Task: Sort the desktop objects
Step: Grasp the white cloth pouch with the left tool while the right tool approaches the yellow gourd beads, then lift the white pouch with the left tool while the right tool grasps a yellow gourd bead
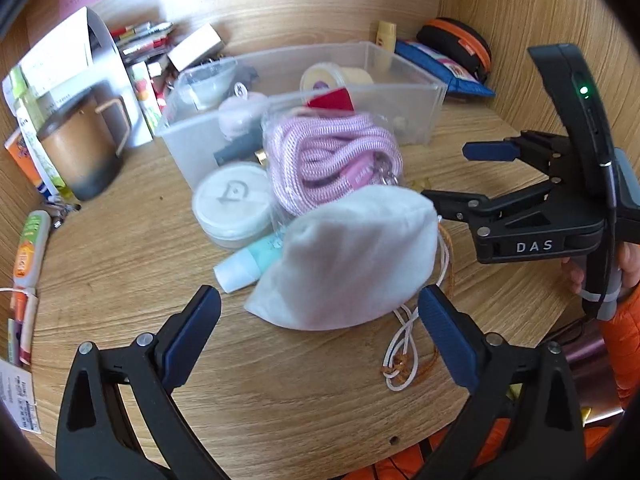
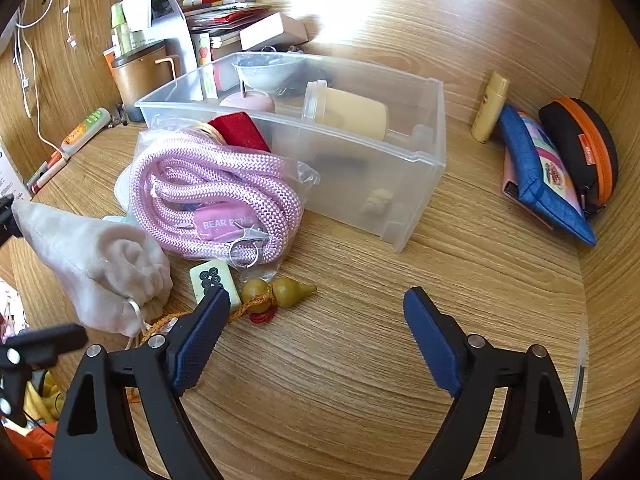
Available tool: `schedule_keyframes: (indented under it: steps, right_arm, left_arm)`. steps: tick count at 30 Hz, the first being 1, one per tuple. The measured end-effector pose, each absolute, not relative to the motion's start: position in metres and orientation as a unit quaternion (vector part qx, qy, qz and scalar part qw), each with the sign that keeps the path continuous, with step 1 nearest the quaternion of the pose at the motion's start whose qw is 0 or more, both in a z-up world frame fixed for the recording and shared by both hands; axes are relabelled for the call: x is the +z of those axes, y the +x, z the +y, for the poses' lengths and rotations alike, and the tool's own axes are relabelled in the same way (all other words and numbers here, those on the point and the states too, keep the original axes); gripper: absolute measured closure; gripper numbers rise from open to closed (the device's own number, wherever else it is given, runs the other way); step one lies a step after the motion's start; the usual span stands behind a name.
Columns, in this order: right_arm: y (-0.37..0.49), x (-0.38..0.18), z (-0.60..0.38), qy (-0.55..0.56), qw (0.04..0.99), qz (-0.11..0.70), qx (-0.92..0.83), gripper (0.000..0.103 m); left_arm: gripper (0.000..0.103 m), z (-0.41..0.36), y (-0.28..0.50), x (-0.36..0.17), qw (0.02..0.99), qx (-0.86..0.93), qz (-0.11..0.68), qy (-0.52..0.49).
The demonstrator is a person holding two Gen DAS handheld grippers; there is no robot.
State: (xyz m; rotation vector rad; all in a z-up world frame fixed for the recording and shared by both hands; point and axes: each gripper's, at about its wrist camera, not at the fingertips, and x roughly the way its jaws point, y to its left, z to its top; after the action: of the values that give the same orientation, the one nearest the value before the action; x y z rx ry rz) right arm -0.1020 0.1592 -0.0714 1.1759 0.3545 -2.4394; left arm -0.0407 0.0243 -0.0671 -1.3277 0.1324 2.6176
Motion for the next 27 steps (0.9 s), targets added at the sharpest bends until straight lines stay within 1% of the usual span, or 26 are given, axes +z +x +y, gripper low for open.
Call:
schedule_keyframes:
  steps: [1,2,9,11,13,16,18,20,22,27]
  right_arm:
    - [-0.102,-0.073,0.158,0.422,0.205,0.130,-0.874,0.022]
    - [-0.103,-0.072,0.159,0.420,0.208,0.129,-0.874,0.023]
    - [-0.110,-0.074,0.162,0.428,0.217,0.109,-0.870,0.025]
    - [-0.111,-0.073,0.163,0.431,0.222,0.107,-0.868,0.032]
    - [-0.112,-0.073,0.162,0.434,0.223,0.109,-0.866,0.036]
    - [-0.113,-0.078,0.157,0.443,0.225,0.127,-0.859,0.049]
    - [-0.114,-0.082,0.156,0.445,0.222,0.131,-0.857,0.050]
    - [-0.116,-0.083,0.157,0.447,0.225,0.125,-0.857,0.050]
    - [-0.117,-0.083,0.157,0.446,0.224,0.122,-0.858,0.052]
    - [-0.113,-0.082,0.157,0.443,0.223,0.122,-0.860,0.054]
  left_arm:
    - [0.003,0.026,-0.043,-0.070,0.100,0.884,0.045,-0.454]
    - [0.003,0.028,-0.046,-0.073,0.098,0.883,0.045,-0.457]
    - [0.003,0.030,-0.064,-0.083,0.092,0.883,0.028,-0.460]
    - [0.003,0.031,-0.066,-0.083,0.088,0.889,0.030,-0.449]
    - [0.003,0.034,-0.067,-0.082,0.087,0.893,0.038,-0.440]
    - [0.004,0.037,-0.067,-0.080,0.084,0.898,0.055,-0.428]
    - [0.009,0.039,-0.068,-0.080,0.088,0.900,0.058,-0.424]
    - [0.020,0.040,-0.071,-0.080,0.098,0.898,0.055,-0.426]
    - [0.026,0.042,-0.073,-0.082,0.107,0.895,0.053,-0.429]
    - [0.034,0.047,-0.071,-0.082,0.110,0.897,0.066,-0.424]
